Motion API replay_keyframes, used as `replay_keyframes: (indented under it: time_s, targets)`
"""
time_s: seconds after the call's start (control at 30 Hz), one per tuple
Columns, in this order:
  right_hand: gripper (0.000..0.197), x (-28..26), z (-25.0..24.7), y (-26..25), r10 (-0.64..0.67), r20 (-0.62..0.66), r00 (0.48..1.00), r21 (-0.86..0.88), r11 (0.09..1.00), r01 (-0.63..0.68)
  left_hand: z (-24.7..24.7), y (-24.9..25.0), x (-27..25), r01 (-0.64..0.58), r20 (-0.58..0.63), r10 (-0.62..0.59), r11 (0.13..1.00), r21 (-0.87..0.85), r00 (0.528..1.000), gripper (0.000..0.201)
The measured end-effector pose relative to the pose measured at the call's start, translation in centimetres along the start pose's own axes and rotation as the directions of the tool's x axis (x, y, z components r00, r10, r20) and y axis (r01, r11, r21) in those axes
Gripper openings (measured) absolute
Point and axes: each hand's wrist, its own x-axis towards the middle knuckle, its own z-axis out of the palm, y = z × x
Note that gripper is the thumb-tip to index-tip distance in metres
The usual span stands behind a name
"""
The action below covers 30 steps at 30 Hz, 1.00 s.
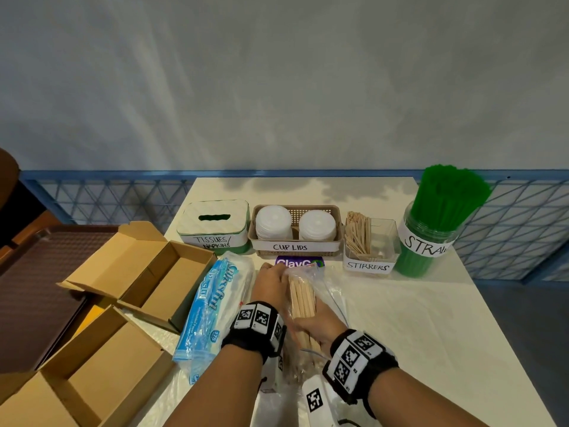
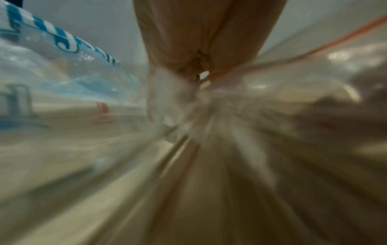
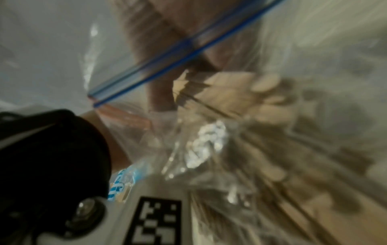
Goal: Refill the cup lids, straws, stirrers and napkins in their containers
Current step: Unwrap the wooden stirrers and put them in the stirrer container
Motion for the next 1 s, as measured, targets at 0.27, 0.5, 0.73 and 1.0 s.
replay_keyframes:
  time_s: [0.27,0.5,0.73,1.0]
  targets:
    - [0.043,-0.6,-0.1,0.2,0.035,-0.011,0.999,0.211,0.977,-0.032,-0.7,0.7,-0.2,-0.209,-0.024,0.208,0.976,-0.066,0.978,0.014]
    - [0.035,-1.4,0.3,-1.3,-0.015,0.083,0.996,0.153,0.988,0.002,-1.3,0.1,1.0,-0.208,-0.019,0.208,0.977,-0.051,0.978,0.03]
    - [0.026,-2.0,-0.4,-2.8,-0.082,-0.039,0.996,0.276,0.957,0.089,-1.2,-1.1,1.0,-0.175,0.125,0.162,0.979,0.103,0.979,0.035]
    - [0.004,-2.0,-2.4,-5.9,-0.099,-0.264,0.96,0.427,0.88,0.208,-1.3,-1.5,0.9,-0.096,0.178,0.079,0.992,0.085,0.981,0.03]
